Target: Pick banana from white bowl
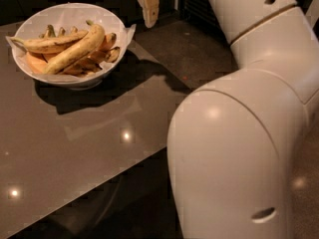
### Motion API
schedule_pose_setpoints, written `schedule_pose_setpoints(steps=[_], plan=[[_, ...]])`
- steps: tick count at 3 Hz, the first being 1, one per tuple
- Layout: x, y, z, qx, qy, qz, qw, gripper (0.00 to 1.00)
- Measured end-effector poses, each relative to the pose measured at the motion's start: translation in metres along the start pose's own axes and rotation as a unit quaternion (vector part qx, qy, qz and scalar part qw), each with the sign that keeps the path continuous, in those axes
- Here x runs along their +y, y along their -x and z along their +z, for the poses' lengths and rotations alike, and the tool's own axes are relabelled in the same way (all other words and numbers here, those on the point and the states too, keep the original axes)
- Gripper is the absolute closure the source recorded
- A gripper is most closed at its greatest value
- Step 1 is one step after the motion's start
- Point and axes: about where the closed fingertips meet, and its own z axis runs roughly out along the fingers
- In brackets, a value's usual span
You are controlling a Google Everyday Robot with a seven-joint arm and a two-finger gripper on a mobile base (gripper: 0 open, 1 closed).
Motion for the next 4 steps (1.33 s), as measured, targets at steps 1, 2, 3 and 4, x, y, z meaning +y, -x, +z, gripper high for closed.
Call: schedule_pose_setpoints(steps=[1, 2, 3, 4], plan=[[-0.004, 0.015, 0.015, -0.044, 0.003, -0.002, 0.9990, 0.00], [-0.014, 0.031, 0.022, -0.086, -0.003, 0.002, 0.9963, 0.00], [-0.020, 0.042, 0.025, -0.120, -0.009, 0.020, 0.9925, 0.00], [-0.025, 0.050, 0.030, -0.144, -0.010, 0.035, 0.9889, 0.17]])
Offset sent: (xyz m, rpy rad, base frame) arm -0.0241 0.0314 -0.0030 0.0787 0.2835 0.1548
